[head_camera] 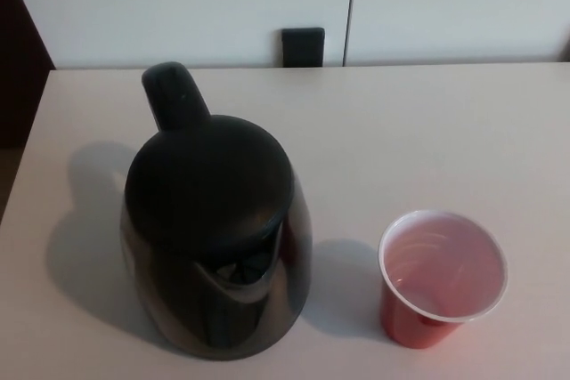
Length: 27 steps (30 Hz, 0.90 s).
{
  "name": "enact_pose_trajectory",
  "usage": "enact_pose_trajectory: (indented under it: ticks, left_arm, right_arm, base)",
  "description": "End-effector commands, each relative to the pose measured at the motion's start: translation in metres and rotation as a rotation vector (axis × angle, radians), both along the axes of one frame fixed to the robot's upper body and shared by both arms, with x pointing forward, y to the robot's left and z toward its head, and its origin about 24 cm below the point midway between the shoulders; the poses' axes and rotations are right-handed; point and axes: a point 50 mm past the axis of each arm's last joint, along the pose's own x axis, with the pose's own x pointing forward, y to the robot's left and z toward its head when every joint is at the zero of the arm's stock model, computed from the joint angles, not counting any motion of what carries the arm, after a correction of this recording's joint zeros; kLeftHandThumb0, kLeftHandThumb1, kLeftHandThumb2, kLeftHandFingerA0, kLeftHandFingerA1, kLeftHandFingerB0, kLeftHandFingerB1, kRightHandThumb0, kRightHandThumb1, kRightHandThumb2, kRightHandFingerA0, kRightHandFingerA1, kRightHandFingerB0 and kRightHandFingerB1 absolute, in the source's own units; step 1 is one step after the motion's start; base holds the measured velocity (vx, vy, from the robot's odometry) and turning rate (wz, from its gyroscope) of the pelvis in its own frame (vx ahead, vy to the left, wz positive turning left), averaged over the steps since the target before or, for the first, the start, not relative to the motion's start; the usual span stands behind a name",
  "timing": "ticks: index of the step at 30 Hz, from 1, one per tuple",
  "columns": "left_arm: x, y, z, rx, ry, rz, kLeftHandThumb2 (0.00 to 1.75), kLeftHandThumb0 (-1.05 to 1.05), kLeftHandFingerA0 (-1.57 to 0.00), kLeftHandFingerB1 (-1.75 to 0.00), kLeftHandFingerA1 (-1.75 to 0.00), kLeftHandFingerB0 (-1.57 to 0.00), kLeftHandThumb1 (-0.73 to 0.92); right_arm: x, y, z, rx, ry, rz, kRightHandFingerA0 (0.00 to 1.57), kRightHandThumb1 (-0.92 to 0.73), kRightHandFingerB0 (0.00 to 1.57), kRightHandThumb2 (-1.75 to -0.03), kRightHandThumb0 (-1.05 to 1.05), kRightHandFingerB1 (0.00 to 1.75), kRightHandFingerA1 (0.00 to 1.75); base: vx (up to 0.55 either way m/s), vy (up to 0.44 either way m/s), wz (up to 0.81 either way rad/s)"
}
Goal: The robot walk towards a table in front and uses its left hand to pick up the pot from the base and pour water to the cup on the right hand side
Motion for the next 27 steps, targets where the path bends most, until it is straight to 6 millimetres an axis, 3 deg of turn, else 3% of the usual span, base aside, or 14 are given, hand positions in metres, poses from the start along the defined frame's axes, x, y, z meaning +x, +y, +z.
enact_pose_trajectory:
  ticks: [1, 5, 6, 7, 8, 9, 11, 12, 14, 20, 21, 24, 26, 27]
  left_arm:
    - [-0.041, -0.024, -0.059, 0.012, 0.525, 0.019, 1.16, -0.31, 0.0, -0.48, -0.47, 0.0, 0.67]
    - [-0.043, -0.034, -0.068, -0.017, 0.604, -0.067, 1.14, -0.31, 0.0, -0.47, -0.47, 0.0, 0.66]
    - [-0.041, -0.038, -0.07, -0.033, 0.615, -0.097, 0.68, -0.56, -0.13, -0.26, -0.31, -0.1, 0.9]
    - [-0.038, -0.039, -0.072, -0.043, 0.619, -0.119, 0.67, -0.54, -0.11, -0.27, -0.3, -0.08, 0.91]
    - [-0.036, -0.04, -0.072, -0.047, 0.619, -0.126, 0.67, -0.54, -0.11, -0.27, -0.3, -0.08, 0.91]
    - [-0.028, -0.04, -0.073, -0.041, 0.603, -0.126, 1.1, -0.27, -0.07, -0.49, -0.5, -0.07, 0.62]
    - [-0.018, -0.041, -0.075, -0.012, 0.59, -0.142, 1.11, -0.26, -0.06, -0.49, -0.5, -0.06, 0.63]
    - [-0.014, -0.041, -0.075, -0.014, 0.578, -0.168, 0.7, -0.49, -0.09, -0.29, -0.25, -0.12, 0.87]
    - [-0.005, -0.043, -0.075, -0.024, 0.556, -0.202, 0.66, -0.47, -0.07, -0.26, -0.26, -0.08, 0.88]
    - [0.041, -0.053, -0.077, -0.024, 0.434, -0.249, 0.66, -0.49, -0.09, -0.27, -0.28, -0.09, 0.87]
    - [0.048, -0.057, -0.078, -0.022, 0.421, -0.245, 1.14, -0.28, 0.0, -0.47, -0.49, 0.0, 0.68]
    - [0.06, -0.065, -0.082, -0.026, 0.384, -0.246, 1.14, -0.28, 0.0, -0.47, -0.49, 0.0, 0.68]
    - [0.063, -0.073, -0.085, 0.012, 0.372, -0.261, 0.87, -0.54, -0.24, -0.41, -0.47, -0.17, 0.68]
    - [0.064, -0.08, -0.089, -0.006, 0.37, -0.293, 1.15, -0.28, -0.01, -0.48, -0.49, -0.01, 0.69]
  right_arm:
    - [-0.013, -0.005, -0.002, -0.037, 0.034, -0.058, 0.39, -0.64, 0.55, -0.59, -0.58, 0.54, 0.55]
    - [-0.019, -0.005, -0.002, -0.034, 0.039, -0.061, 0.38, -0.68, 0.49, -0.6, -0.59, 0.49, 0.56]
    - [-0.019, -0.006, -0.002, -0.046, 0.049, -0.052, 0.37, -0.71, 0.48, -0.61, -0.59, 0.47, 0.54]
    - [-0.02, -0.007, -0.002, -0.051, 0.056, -0.052, 0.36, -0.71, 0.46, -0.61, -0.59, 0.48, 0.54]
    - [-0.02, -0.007, -0.002, -0.051, 0.057, -0.055, 0.36, -0.71, 0.46, -0.61, -0.59, 0.48, 0.54]
    - [-0.023, -0.007, -0.003, -0.06, 0.078, -0.067, 0.39, -0.71, 0.53, -0.61, -0.6, 0.5, 0.58]
    - [-0.025, -0.007, -0.004, -0.066, 0.084, -0.066, 0.37, -0.72, 0.52, -0.62, -0.62, 0.5, 0.58]
    - [-0.026, -0.007, -0.004, -0.065, 0.087, -0.071, 0.37, -0.74, 0.49, -0.62, -0.61, 0.46, 0.55]
    - [-0.026, -0.007, -0.004, -0.064, 0.086, -0.073, 0.35, -0.75, 0.47, -0.63, -0.65, 0.45, 0.56]
    - [-0.018, -0.007, -0.002, -0.02, 0.006, -0.128, 0.3, -0.71, 0.42, -0.62, -0.7, 0.41, 0.55]
    - [-0.016, -0.006, -0.002, -0.018, 0.006, -0.132, 0.32, -0.72, 0.42, -0.62, -0.68, 0.43, 0.57]
    - [-0.013, -0.006, -0.001, -0.018, 0.002, -0.127, 0.33, -0.72, 0.41, -0.62, -0.69, 0.42, 0.58]
    - [-0.011, -0.006, -0.001, -0.023, 0.002, -0.097, 0.33, -0.74, 0.4, -0.62, -0.69, 0.43, 0.6]
    - [-0.011, -0.006, -0.001, -0.018, 0.004, -0.11, 0.36, -0.73, 0.43, -0.61, -0.67, 0.47, 0.64]
  base:
    - [0.0, 0.0, 0.0]
    - [0.0, 0.0, 0.0]
    - [0.0, 0.0, 0.0]
    - [0.0, 0.0, 0.0]
    - [0.0, 0.0, 0.0]
    - [0.0, 0.0, 0.0]
    - [0.0, 0.0, 0.0]
    - [0.0, 0.0, 0.0]
    - [0.0, 0.0, 0.0]
    - [0.0, 0.0, 0.0]
    - [0.0, 0.0, 0.0]
    - [0.0, 0.0, 0.0]
    - [0.0, 0.0, 0.0]
    - [0.0, 0.0, 0.0]
